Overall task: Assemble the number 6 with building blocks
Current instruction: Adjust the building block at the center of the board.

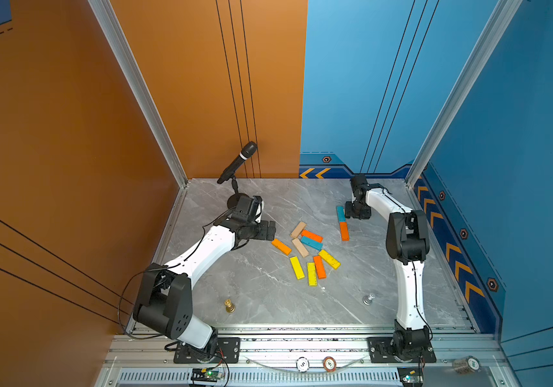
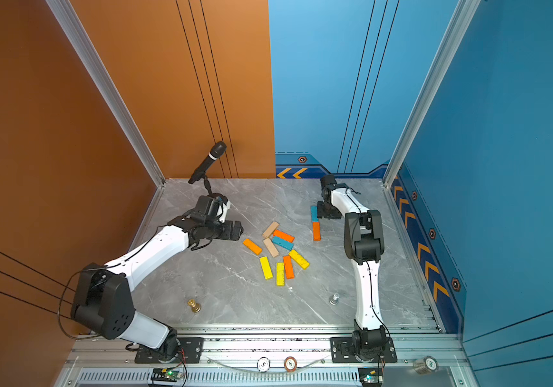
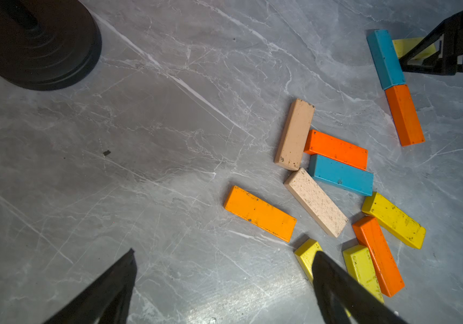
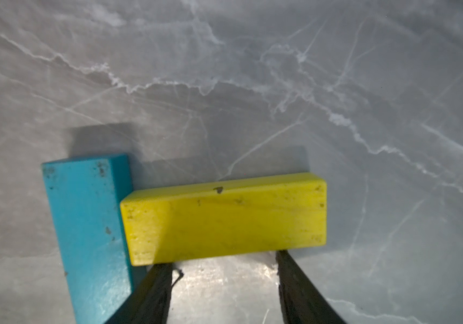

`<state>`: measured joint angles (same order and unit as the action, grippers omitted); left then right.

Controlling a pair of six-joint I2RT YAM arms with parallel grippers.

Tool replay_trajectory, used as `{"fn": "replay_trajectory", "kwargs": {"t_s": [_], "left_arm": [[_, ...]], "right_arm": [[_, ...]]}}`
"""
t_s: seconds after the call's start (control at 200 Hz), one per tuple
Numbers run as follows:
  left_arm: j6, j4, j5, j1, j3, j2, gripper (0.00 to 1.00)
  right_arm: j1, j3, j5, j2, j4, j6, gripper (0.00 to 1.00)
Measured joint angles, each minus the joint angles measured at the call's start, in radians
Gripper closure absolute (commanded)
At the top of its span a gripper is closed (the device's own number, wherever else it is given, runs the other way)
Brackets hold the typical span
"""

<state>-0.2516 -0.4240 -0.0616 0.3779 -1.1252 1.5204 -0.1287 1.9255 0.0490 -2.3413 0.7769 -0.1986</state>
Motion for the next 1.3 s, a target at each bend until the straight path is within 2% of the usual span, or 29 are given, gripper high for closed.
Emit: {"fn": "replay_trajectory", "kwargs": {"t_s": [1.011, 1.141, 1.297], "left_arm": [[0.0, 0.0, -0.008, -0.002, -0.005, 0.008, 0.02], [0.0, -0.005, -0.011, -0.006, -0.011, 0.008, 0.02], [0.0, -0.011, -0.011, -0.006, -0.014, 0.008, 0.02]], "right_arm": [[0.005, 0.078, -0.028, -0.035, 0.057, 0.031, 0.38], [0.007, 0.073, -0.038, -0.01, 0.069, 0.029, 0.38], [0.019, -0.003, -0.037, 0.101, 0.061, 0.015, 0.38]]}}
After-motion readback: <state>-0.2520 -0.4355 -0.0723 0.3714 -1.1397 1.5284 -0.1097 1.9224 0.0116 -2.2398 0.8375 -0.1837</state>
